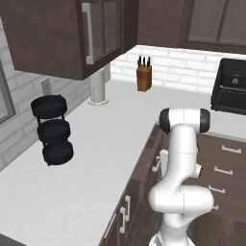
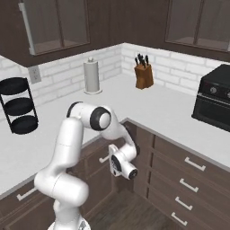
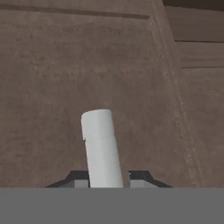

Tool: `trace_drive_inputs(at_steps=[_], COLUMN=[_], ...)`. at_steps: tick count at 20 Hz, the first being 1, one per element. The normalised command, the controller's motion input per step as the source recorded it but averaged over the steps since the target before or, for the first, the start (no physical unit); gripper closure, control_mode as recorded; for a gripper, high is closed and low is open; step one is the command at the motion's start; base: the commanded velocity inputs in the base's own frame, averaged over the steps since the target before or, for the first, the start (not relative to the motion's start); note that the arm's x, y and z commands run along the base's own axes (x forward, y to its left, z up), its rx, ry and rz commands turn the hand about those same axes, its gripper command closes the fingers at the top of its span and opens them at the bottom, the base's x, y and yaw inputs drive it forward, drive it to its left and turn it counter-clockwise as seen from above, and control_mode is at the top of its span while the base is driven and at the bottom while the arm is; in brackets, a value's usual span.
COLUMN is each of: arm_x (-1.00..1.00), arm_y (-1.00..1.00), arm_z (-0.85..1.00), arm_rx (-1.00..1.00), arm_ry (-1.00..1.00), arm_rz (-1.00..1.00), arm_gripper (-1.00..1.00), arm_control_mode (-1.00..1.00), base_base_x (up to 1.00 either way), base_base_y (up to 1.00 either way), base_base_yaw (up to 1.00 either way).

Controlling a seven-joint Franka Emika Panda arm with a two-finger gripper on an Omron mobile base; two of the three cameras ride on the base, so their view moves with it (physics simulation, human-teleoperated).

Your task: Take a straw from the drawer in front and place it inside the glass cup on the dining counter.

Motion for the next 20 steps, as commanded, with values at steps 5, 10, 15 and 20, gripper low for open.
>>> trace_drive_inputs(at_steps=[5, 10, 15, 20], arm_x=[-0.91, -0.89, -0.69, -0.02], arm_y=[-0.65, -0.64, -0.46, 0.01], arm_z=[-0.08, -0.04, -0.10, -0.30], arm_rx=[0.07, 0.03, 0.00, -0.13], arm_ry=[0.08, 0.08, 0.12, 0.11], arm_rz=[-0.03, 0.00, -0.01, 0.00], arm_gripper=[1.00, 1.00, 1.00, -1.00], arm_control_mode=[-1.00, -1.00, -1.00, -1.00], base_base_x=[0.00, 0.00, 0.00, 0.00], base_base_y=[0.00, 0.00, 0.00, 0.00], base_base_yaw=[0.00, 0.00, 0.00, 0.00])
